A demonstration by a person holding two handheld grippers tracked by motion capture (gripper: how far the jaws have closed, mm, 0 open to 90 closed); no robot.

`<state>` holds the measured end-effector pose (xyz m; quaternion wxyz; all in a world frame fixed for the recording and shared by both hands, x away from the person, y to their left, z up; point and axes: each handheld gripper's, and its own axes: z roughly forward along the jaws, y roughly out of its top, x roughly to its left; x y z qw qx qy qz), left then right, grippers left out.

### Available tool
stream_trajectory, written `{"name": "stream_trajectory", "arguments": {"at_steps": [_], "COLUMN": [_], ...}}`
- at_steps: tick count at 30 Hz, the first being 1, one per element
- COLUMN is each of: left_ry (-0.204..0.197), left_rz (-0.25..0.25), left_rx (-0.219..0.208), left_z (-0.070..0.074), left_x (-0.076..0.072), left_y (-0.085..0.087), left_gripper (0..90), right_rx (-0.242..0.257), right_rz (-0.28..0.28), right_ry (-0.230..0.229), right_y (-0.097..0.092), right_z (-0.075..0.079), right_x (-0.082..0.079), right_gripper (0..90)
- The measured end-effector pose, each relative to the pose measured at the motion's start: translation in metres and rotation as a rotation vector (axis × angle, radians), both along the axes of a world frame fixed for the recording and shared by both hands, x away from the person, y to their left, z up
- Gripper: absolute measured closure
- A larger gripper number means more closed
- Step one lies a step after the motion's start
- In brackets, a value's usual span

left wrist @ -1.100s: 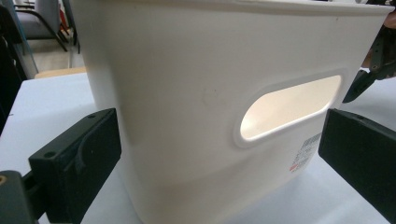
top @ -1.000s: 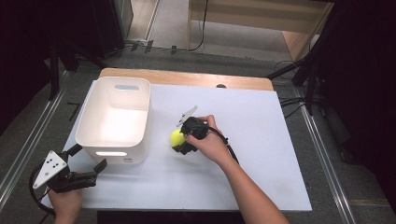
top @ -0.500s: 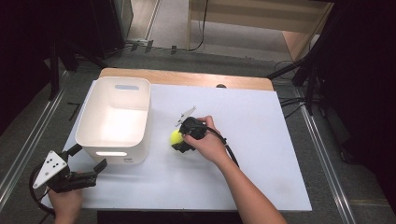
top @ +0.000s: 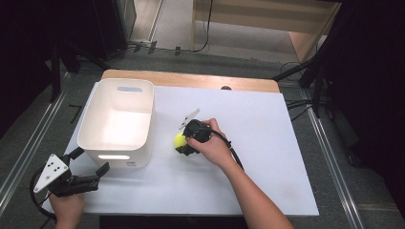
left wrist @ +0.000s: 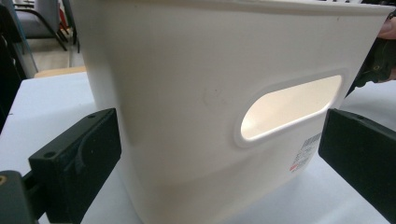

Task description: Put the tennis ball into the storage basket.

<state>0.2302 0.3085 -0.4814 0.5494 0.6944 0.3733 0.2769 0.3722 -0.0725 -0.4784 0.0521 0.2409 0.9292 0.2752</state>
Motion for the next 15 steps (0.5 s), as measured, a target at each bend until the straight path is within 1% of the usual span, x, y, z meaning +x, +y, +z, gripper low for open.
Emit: {"name": "stream_trajectory", "arguments": {"at_steps": [2,4,7,8,12,13,15], "left_ry": [0.001,0.0,0.001,0.0,0.0,0.0,0.001], "left_rz": [0.001,0.0,0.001,0.0,0.0,-0.001,0.0], "left_rx": [0.002,0.0,0.002,0.0,-0.001,-0.001,-0.002], "left_z": [0.0,0.0,0.0,0.0,0.0,0.0,0.0], "left_x": [0.0,0.0,0.0,0.0,0.0,0.0,0.0], "left_y": [0.0,0.0,0.0,0.0,0.0,0.0,0.0], "left_gripper": [0.0,0.0,0.0,0.0,0.0,0.0,0.0], "right_rx": [0.001,0.004,0.01,0.009,0.012,0.011,0.017], "right_rz": [0.01,0.005,0.023,0.015,0.023,0.015,0.025], "right_ry": [0.004,0.008,-0.003,-0.003,0.0,0.006,0.001], "right_y": [0.0,0.0,0.0,0.0,0.001,0.001,0.001], "right_z": [0.001,0.002,0.005,0.007,0.014,0.015,0.018], "right_x": [0.0,0.0,0.0,-0.001,-0.001,-0.002,-0.001], "right_gripper": [23.8,23.8,23.8,23.8,23.8,23.8,23.8]}}
